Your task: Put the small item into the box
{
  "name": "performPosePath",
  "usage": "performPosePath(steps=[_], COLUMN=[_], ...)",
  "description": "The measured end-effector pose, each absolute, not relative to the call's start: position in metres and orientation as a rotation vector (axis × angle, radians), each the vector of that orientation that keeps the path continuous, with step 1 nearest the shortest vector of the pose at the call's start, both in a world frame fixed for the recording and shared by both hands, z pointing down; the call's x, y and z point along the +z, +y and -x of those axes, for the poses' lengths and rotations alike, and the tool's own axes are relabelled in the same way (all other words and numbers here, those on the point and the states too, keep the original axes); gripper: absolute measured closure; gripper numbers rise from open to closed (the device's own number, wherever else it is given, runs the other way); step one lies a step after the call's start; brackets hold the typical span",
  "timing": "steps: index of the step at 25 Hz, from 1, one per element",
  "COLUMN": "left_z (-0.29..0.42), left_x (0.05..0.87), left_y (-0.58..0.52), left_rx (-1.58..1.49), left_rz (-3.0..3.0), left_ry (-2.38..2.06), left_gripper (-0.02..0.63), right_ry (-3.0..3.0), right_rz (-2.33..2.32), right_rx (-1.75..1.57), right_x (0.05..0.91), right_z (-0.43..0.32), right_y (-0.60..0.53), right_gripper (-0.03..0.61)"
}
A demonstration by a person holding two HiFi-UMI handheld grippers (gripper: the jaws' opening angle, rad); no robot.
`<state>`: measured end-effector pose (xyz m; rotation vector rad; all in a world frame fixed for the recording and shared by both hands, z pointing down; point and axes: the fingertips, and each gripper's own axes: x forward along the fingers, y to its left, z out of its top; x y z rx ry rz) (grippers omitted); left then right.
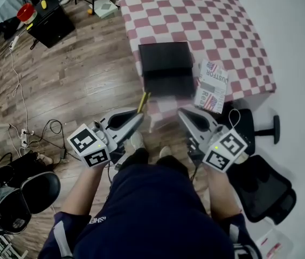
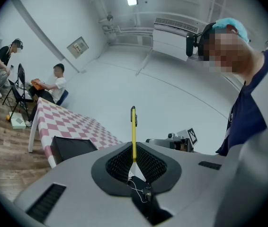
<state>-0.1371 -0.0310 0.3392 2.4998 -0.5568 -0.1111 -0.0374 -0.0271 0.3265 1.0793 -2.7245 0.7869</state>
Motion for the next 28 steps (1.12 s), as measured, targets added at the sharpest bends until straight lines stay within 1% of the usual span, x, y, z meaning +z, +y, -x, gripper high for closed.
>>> performPosePath(steps=[6,12,28], left_z=[0.134,0.115,0.016], left_x=[0.352,0.373,0.466], left_y=[-0.051,-0.073,-0.143], left_rx=[-0.074,0.003,0.342], left_rz=[-2.486,-2.468,-2.457], left_ry=[-0.561,-0.58,-0.541], left_gripper=[0.568,0.568,0.568], right_ry=[-2.71,-2.703,-2.663], right_rz=[-1.089,-1.056,-0.98], right_rx=[0.823,0.875,1.04], right_x=[0.337,0.354,0.408], right_z=[0.035,0.02,-0.059], right_y=[-0.048,-0.067,-0.125], right_gripper=[0.561,0.561,0.561])
